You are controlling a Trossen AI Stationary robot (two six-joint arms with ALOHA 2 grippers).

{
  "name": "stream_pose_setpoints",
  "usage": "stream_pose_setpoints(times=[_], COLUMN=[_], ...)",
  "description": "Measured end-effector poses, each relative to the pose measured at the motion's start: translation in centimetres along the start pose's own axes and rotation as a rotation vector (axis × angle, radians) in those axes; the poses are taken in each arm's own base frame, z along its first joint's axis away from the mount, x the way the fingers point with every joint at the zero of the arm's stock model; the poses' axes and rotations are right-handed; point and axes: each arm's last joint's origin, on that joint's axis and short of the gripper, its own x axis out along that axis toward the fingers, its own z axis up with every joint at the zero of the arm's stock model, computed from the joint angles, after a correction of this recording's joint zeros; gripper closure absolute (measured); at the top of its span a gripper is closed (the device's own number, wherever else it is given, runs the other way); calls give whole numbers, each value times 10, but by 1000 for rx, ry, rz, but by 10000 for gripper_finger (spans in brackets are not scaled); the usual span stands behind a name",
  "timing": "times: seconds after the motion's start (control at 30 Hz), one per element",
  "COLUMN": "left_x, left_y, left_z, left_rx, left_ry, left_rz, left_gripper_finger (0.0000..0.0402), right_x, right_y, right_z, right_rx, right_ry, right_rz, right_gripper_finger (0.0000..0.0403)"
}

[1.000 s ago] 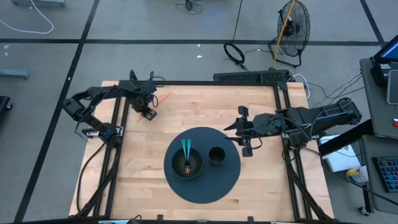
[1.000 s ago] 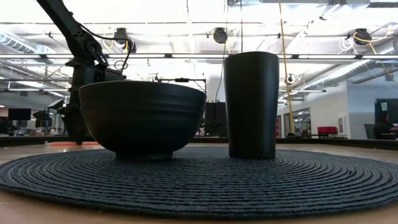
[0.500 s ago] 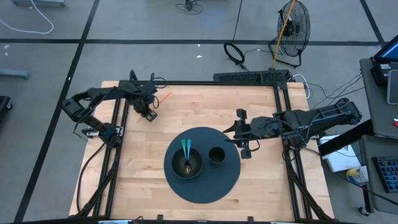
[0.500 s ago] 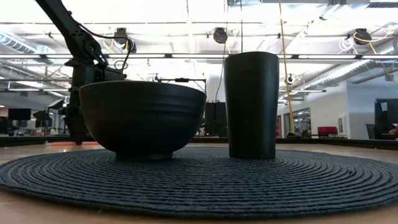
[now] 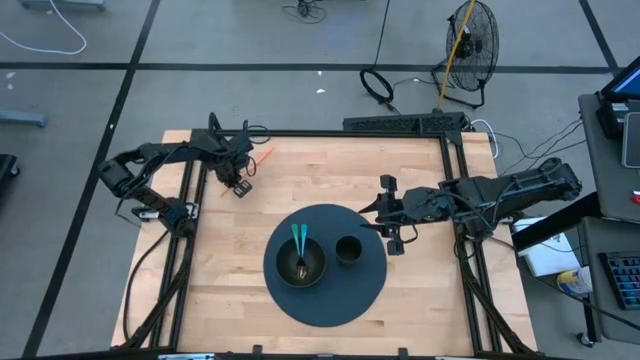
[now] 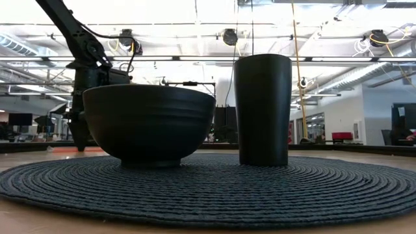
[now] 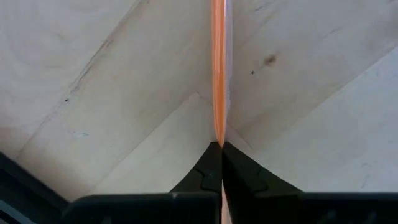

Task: Pick & Place Utensil
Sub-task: Put the orange straw into the black cup

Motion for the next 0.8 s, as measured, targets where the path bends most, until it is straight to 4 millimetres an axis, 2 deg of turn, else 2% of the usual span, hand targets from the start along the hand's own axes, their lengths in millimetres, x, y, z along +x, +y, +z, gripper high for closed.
stream_pose_setpoints(times=[0.27, 0.5, 0.63, 0.8], left_x=[-1, -8, -18, -42], left_y=[-12, -37, -54, -68], left_z=[1, 10, 23, 41], left_rx=[73, 229, 296, 375], left_ry=[0, -66, -163, -279], left_rz=[35, 41, -32, -45], left_gripper_finger=[400, 400, 401, 401], right_x=[0, 0, 0, 2], right_y=[0, 0, -2, -10], right_z=[0, 0, 0, -3], right_rx=[-3, -30, -43, -37], right_ry=[4, 4, 5, 34], right_rz=[-2, -3, -14, -40], right_gripper_finger=[264, 264, 264, 264])
